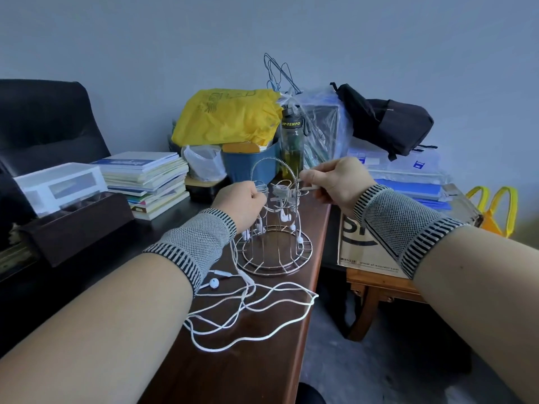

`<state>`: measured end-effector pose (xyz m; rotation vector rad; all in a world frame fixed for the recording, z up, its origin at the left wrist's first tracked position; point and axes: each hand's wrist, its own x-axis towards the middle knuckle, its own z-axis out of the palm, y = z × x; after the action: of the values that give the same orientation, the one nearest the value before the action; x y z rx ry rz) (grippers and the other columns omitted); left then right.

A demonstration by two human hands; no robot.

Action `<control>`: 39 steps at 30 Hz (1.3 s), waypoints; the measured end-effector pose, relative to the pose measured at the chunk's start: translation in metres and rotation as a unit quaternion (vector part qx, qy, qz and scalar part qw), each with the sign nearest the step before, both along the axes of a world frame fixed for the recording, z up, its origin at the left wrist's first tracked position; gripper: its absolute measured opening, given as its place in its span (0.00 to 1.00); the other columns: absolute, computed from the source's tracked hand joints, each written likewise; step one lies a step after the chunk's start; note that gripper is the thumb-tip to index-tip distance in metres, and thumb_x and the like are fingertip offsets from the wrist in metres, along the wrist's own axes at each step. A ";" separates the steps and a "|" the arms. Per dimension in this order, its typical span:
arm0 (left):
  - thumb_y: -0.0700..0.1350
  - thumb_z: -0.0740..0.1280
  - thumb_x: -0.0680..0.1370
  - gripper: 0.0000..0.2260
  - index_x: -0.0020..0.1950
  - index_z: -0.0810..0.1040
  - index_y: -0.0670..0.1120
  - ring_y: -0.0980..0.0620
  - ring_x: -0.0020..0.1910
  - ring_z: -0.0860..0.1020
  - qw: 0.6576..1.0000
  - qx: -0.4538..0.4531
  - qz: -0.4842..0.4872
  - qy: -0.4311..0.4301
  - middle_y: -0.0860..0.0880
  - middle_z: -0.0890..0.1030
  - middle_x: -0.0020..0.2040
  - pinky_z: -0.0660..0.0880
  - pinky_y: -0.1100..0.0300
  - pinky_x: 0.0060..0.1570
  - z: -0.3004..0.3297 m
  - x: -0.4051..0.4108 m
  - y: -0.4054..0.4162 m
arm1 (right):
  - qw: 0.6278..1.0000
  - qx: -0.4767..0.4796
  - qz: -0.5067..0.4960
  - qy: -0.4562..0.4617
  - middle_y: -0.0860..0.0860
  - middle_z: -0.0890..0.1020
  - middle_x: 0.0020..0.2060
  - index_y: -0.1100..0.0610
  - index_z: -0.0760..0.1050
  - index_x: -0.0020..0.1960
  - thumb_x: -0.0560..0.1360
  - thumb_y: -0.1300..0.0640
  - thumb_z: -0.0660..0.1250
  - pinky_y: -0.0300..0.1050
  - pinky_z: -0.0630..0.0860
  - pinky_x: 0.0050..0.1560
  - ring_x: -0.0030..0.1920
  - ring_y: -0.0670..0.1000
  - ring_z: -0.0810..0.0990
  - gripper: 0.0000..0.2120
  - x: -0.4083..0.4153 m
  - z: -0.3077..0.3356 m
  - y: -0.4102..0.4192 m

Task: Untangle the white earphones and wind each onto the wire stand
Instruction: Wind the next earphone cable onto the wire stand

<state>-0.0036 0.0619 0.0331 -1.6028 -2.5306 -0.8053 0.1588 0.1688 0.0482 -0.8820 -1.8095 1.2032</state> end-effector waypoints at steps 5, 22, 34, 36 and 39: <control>0.43 0.56 0.81 0.11 0.38 0.65 0.46 0.51 0.30 0.65 0.998 -0.026 -0.024 0.052 0.49 0.69 0.32 0.59 0.57 0.29 -0.002 -0.022 0.003 | 1.000 0.011 0.018 0.012 0.62 0.82 0.36 0.62 0.81 0.42 0.71 0.56 0.75 0.42 0.73 0.29 0.25 0.48 0.73 0.09 0.004 0.002 -0.003; 0.46 0.62 0.81 0.11 0.39 0.75 0.51 0.64 0.29 0.78 0.985 0.127 -0.066 -0.091 0.54 0.80 0.33 0.74 0.65 0.33 0.008 -0.013 -0.023 | 0.744 0.513 0.015 -0.427 0.55 0.82 0.52 0.59 0.78 0.59 0.79 0.54 0.61 0.47 0.76 0.52 0.53 0.57 0.79 0.13 -0.068 0.038 -0.037; 0.44 0.59 0.83 0.10 0.45 0.76 0.44 0.48 0.43 0.85 0.956 0.136 -0.068 -0.252 0.44 0.84 0.47 0.82 0.44 0.48 0.020 -0.013 0.002 | 0.868 0.394 -0.025 -0.301 0.53 0.84 0.48 0.58 0.82 0.54 0.78 0.60 0.62 0.42 0.76 0.53 0.51 0.54 0.81 0.11 -0.052 0.032 -0.020; 0.43 0.60 0.82 0.10 0.44 0.76 0.42 0.46 0.43 0.85 0.951 0.149 -0.058 -0.266 0.44 0.84 0.45 0.81 0.43 0.49 0.026 -0.013 0.006 | 0.892 0.368 -0.041 -0.260 0.52 0.84 0.48 0.58 0.82 0.53 0.77 0.61 0.63 0.38 0.73 0.50 0.50 0.52 0.81 0.10 -0.046 0.028 -0.018; 0.42 0.59 0.83 0.10 0.42 0.73 0.46 0.48 0.44 0.85 0.935 0.176 -0.054 -0.304 0.46 0.82 0.44 0.81 0.47 0.50 0.034 -0.009 0.010 | 0.913 0.334 -0.039 -0.231 0.52 0.84 0.47 0.58 0.83 0.52 0.77 0.60 0.64 0.40 0.76 0.50 0.48 0.51 0.81 0.09 -0.038 0.020 -0.016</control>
<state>-0.0127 0.0722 0.0672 -1.5521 -2.4245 -1.8984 0.1208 0.1531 0.0684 -0.8499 -2.3174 0.2592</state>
